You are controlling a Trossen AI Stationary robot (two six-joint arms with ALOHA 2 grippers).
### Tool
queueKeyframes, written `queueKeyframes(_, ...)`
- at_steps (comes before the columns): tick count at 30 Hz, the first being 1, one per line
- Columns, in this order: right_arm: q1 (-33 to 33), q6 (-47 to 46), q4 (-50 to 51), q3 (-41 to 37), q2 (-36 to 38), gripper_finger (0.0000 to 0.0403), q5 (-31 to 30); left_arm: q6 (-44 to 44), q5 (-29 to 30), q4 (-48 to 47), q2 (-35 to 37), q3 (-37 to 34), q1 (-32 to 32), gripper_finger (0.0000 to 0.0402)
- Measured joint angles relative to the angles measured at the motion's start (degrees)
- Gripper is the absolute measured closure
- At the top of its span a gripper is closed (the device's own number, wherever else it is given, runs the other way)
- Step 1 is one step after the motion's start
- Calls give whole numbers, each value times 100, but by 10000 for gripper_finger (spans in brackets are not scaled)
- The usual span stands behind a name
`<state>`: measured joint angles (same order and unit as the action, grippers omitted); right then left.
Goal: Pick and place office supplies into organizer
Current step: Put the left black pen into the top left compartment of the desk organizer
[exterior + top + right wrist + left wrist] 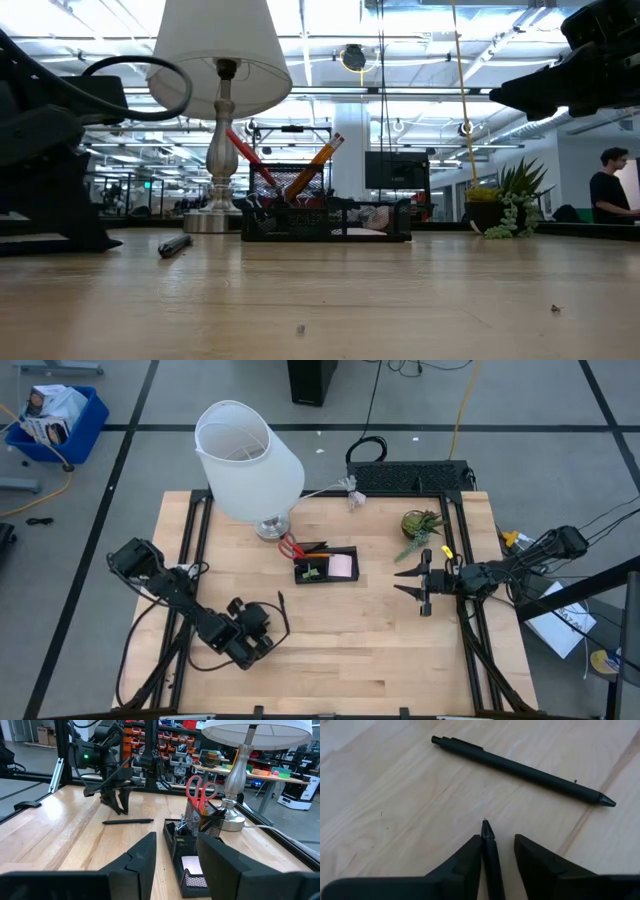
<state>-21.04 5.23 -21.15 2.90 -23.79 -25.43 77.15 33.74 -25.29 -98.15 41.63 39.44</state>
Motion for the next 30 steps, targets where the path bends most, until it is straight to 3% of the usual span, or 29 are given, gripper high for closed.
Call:
queueKeyframes(11, 0, -1, 2, 0, 0, 266, 0, -206, 101, 255, -12, -13, -7, 371)
queueKeyframes(19, 0, -1, 0, -1, 0, 266, 0, -333, 616, 493, -48, -30, 76, 350)
queueKeyframes(25, 0, -1, 0, 0, 1, 266, 0, -471, 921, 620, -42, -31, 76, 375)
queueKeyframes(30, 0, 0, 0, 0, 0, 266, 0, -395, 1504, 611, -25, -28, 175, 369)
